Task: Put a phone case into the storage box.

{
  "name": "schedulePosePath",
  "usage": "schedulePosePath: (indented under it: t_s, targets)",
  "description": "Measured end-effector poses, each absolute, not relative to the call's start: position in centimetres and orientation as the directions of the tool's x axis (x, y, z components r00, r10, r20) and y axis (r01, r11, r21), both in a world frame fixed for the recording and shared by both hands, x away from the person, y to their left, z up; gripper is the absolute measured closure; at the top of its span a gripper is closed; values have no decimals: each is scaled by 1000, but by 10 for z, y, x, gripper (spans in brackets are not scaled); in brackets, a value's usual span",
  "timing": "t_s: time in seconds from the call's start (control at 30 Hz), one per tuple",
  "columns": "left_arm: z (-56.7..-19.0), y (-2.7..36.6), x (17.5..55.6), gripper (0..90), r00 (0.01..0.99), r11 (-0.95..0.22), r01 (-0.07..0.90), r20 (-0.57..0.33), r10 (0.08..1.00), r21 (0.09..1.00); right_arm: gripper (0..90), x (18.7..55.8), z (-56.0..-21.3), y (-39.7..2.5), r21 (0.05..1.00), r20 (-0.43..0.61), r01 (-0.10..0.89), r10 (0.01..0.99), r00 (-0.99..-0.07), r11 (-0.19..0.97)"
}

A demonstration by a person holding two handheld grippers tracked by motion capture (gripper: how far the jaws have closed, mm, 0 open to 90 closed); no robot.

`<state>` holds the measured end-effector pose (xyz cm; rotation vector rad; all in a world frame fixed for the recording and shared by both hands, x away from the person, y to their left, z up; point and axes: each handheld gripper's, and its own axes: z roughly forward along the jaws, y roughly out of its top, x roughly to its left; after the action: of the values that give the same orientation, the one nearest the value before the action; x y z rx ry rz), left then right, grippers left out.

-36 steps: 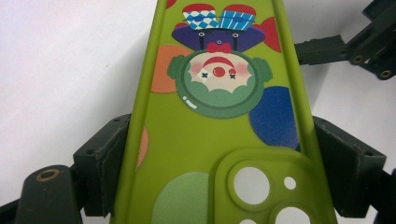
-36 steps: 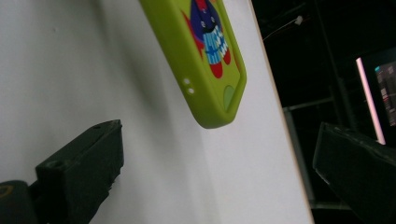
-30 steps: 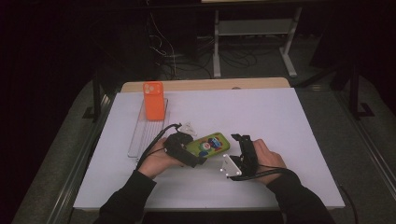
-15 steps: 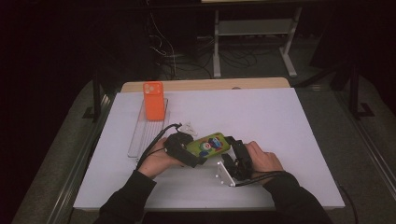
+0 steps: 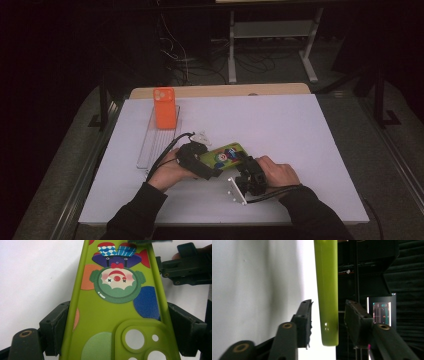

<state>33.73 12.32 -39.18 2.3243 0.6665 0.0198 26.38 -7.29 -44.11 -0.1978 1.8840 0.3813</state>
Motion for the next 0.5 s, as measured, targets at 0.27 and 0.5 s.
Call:
schedulePosePath:
  t_s: [0.27,0.5]
  targets:
    - [-392,122,336,151,872,-617,453,-174,458,643,709,263,-441,-70,151,-935,-316,32,-352,937]
    - [-391,124,338,145,885,-635,430,-160,438,642,751,263,-442,-69,140,-935,-312,22,-354,940]
